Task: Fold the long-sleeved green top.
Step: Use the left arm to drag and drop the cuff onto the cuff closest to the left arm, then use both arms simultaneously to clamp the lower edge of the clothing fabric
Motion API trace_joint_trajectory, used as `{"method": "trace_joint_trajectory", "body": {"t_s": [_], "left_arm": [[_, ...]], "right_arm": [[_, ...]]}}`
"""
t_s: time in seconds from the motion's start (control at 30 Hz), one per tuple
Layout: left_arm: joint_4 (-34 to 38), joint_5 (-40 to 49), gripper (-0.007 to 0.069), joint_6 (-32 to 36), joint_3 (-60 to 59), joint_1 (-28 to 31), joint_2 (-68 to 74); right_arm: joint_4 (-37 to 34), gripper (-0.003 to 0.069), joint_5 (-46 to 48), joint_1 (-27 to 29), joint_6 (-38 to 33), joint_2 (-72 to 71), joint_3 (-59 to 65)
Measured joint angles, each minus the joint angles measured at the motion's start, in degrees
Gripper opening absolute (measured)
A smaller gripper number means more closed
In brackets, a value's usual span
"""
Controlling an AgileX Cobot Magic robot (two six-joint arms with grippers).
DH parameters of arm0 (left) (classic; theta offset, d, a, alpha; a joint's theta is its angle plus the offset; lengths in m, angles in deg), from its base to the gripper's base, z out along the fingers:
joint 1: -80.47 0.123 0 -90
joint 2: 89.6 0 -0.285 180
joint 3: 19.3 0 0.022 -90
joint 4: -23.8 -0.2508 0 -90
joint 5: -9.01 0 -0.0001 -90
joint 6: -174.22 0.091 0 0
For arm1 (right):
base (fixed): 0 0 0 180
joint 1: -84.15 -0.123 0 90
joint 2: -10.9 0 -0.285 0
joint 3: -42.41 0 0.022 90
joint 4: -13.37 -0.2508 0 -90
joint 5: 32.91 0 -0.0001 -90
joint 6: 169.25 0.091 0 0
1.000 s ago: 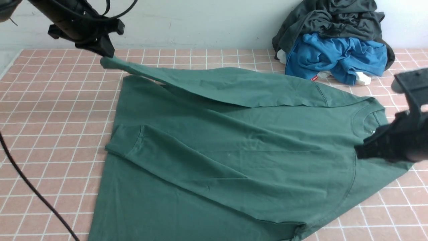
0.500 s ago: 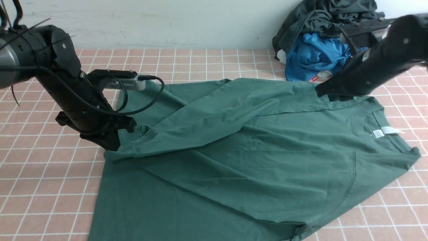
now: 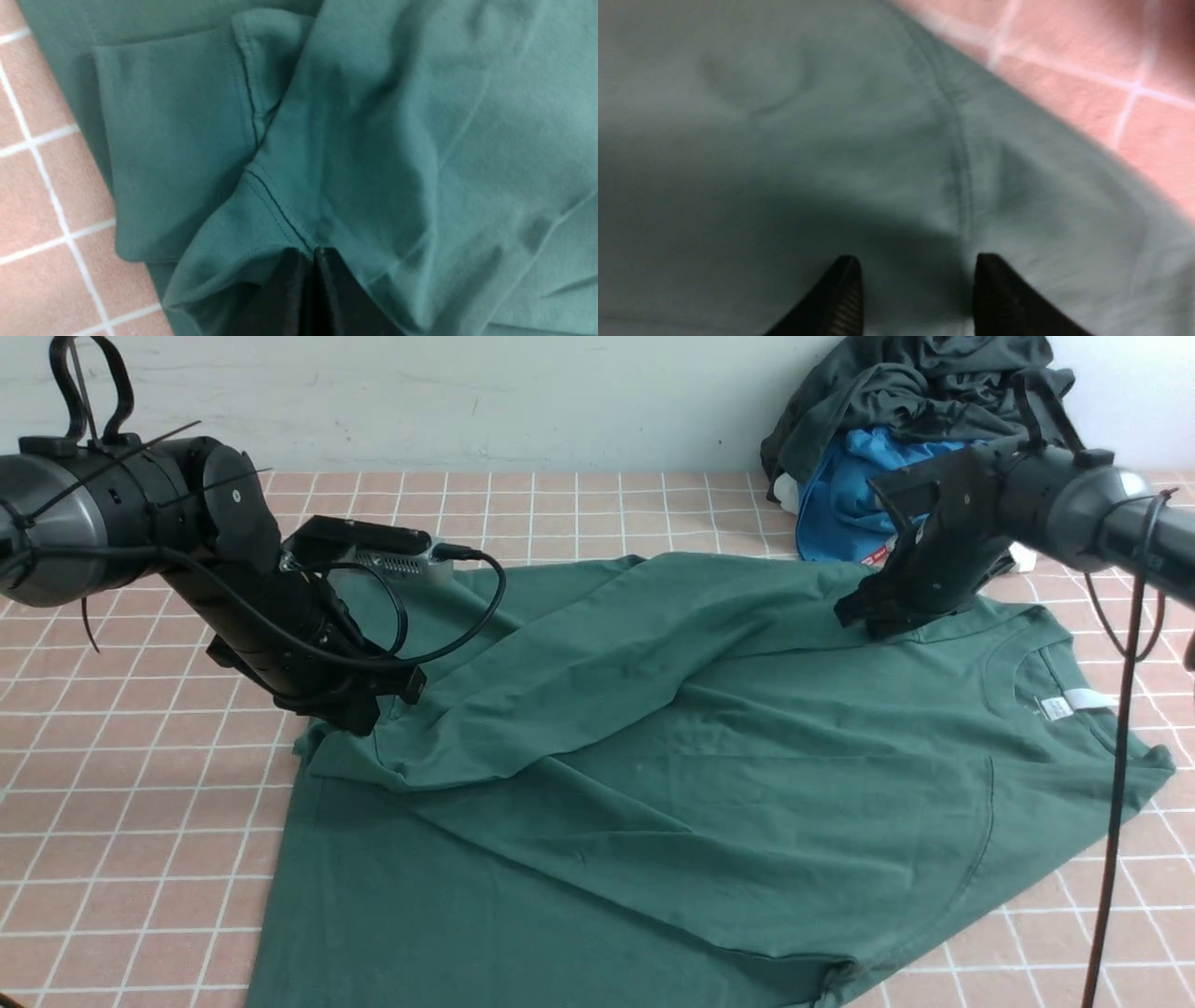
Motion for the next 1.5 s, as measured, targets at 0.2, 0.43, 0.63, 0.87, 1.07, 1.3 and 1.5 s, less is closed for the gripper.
{"method": "trace_joint_trajectory", "body": {"t_s": [0.2,0.43,0.63,0.87,1.07,1.3,1.5], "left_arm": [[-0.2,-1.7,-0.0001,0.0,0.0,0.0,0.0],[-3.4,-4.9,-0.0001,0.3,0.0,0.0,-0.2],[-8.4,-6.2,-0.0001,0.4,0.0,0.0,-1.3],[-9.8,-5.8,0.0098,3.1,-0.1,0.0,-1.9],[-12.7,-4.7,0.03,2.9,-0.5,0.0,-7.7],[-7.0,0.9,0.0366,1.4,-0.7,-1.3,-22.4],[3.6,15.6,0.0367,7.7,-7.1,-7.2,-30.9]], "right_arm": [[-0.2,0.0048,2.3,1.0,-3.2,1.0,-1.8],[-0.2,-0.0002,5.9,3.3,-5.8,0.2,-2.9],[-5.4,-0.0003,7.4,6.8,-6.0,-1.9,-3.3],[-13.3,0.0076,11.0,7.2,-11.0,-2.4,-3.3],[-14.2,0.0223,14.9,7.2,-11.1,-6.3,-3.3],[-18.7,0.0216,20.7,6.5,-8.6,-20.1,-3.2],[-21.7,0.0127,20.7,-0.5,-11.5,-34.0,8.2]]}}
